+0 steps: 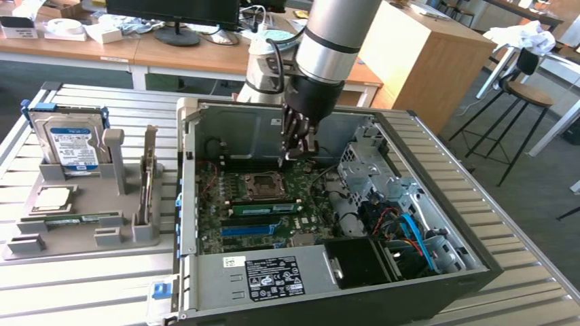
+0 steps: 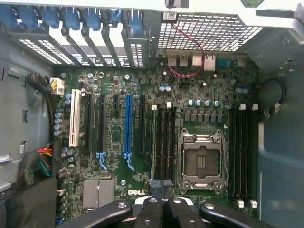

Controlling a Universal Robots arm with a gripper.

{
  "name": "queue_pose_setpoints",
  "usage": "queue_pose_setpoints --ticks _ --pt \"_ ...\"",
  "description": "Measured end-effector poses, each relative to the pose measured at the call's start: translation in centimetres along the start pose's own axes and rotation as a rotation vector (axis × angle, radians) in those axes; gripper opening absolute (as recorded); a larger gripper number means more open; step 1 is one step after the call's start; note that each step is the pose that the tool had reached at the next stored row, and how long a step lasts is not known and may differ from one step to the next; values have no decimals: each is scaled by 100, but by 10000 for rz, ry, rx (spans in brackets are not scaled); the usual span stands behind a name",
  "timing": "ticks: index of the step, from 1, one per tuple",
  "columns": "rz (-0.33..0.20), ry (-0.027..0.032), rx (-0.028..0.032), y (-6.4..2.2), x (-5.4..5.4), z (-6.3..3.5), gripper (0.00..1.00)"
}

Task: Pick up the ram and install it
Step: 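Press down the ram until it locks into place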

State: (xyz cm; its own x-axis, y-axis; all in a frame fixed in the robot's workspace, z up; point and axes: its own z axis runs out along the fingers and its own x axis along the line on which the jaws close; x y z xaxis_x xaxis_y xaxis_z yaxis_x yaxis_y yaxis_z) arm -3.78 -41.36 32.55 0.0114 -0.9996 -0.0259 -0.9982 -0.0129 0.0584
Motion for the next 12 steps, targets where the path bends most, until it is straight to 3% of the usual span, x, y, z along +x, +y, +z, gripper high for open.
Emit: queue_pose_setpoints --ticks 3,7,12 --pt "0 -6 26 0 0 0 10" --pt "-6 -24 205 1 0 0 10" --pt "-6 -24 212 1 0 0 10"
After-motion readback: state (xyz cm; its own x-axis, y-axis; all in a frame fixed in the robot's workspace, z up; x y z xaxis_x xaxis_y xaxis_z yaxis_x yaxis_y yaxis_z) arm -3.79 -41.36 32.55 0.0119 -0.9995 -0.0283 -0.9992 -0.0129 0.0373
